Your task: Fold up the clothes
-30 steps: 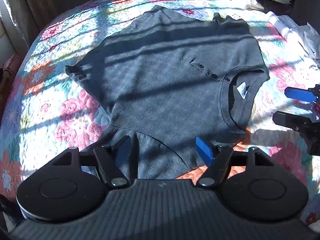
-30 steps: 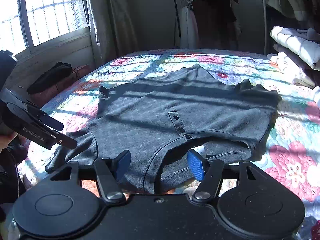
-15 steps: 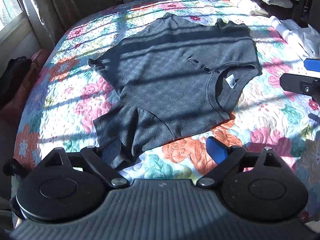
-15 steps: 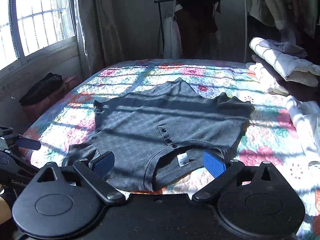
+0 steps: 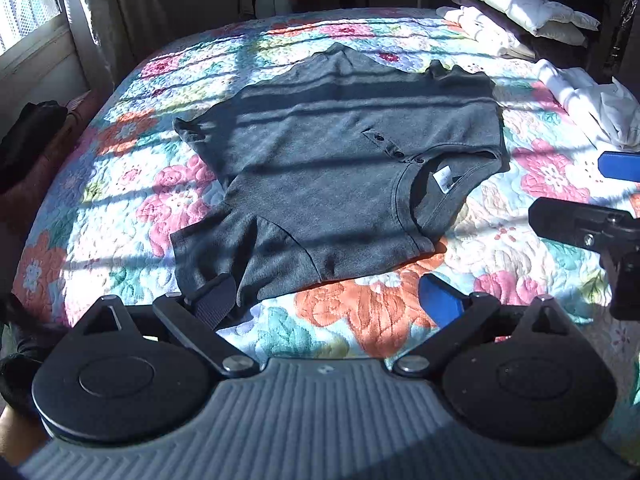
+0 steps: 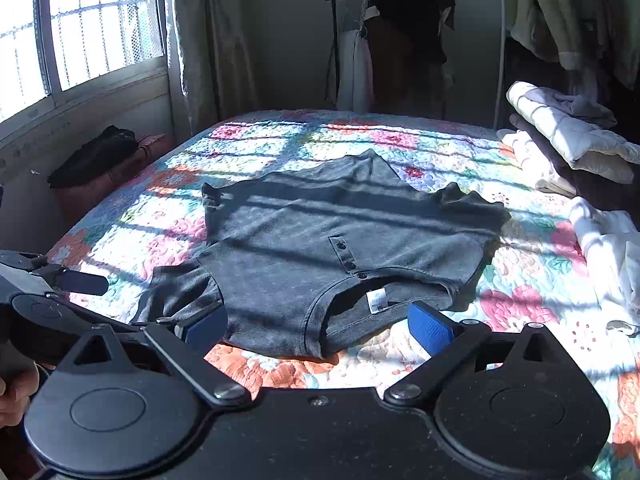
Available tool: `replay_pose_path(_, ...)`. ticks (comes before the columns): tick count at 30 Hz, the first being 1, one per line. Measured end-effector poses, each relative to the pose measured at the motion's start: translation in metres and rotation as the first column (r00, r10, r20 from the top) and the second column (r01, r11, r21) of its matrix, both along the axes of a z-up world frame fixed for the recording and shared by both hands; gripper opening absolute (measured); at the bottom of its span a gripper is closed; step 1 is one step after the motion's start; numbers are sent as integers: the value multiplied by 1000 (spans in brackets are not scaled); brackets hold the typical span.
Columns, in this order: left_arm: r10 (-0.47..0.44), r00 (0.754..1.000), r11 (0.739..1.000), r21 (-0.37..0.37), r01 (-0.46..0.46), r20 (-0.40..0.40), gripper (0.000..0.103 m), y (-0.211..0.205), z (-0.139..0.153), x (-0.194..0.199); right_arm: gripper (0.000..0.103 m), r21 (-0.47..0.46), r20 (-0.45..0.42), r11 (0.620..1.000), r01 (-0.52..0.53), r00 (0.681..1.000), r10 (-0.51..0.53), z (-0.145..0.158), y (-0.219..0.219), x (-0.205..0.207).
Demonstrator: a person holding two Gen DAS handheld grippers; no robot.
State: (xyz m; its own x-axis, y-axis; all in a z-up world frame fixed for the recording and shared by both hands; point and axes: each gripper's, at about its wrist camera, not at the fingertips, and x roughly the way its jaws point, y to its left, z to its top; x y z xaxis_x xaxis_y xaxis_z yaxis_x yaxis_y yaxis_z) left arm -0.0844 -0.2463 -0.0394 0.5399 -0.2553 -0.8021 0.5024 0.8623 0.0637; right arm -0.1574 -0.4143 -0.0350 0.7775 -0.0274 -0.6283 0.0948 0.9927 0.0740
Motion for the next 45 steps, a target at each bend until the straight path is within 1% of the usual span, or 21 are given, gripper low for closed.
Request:
replay_pose_path(3,-28,999,1000,-5,28,-37,99,-2,-3,0,99,2,-12,1000,-5,1000,5,-1,1,1)
replay_pose_path(7,1,999,1000,-26,-2,-42,99,2,0,4,99,-16,-21,1000,-16,1000,16,-2,3,1)
replay_pose_path(10,-28,999,999,-17,27,-42,99,1,-1,4,99,-40,-22,999,-33,999,32,-3,6,1)
replay_pose_path(13,-28,998,999,-19,27,-49,99,1,-2,6,99,-67,-30,997,-47,999,45,-5,8,2)
replay_pose_path(18,-11,998,1000,-8,10,-57,99,2,-4,10,99,-58,-32,998,-25,999,23,-8,5,7)
replay_pose_path(25,-10,996,1000,-18,8,-88,99,2,-4,17,99,-66,-33,998,-23,999,21,-8,2,6)
replay_pose_path(31,11,997,999,37,-8,-80,101,2,-10,18,99,-68,-41,997,-22,999,19,-11,3,5)
replay_pose_path(35,35,995,999,37,-32,-96,102,6,-12,22,99,-61,-51,998,-16,999,13,-16,1,7)
replay_pose_path(45,53,995,999,11,-53,-79,103,14,-8,25,99,-56,-69,998,-12,998,8,-23,2,8)
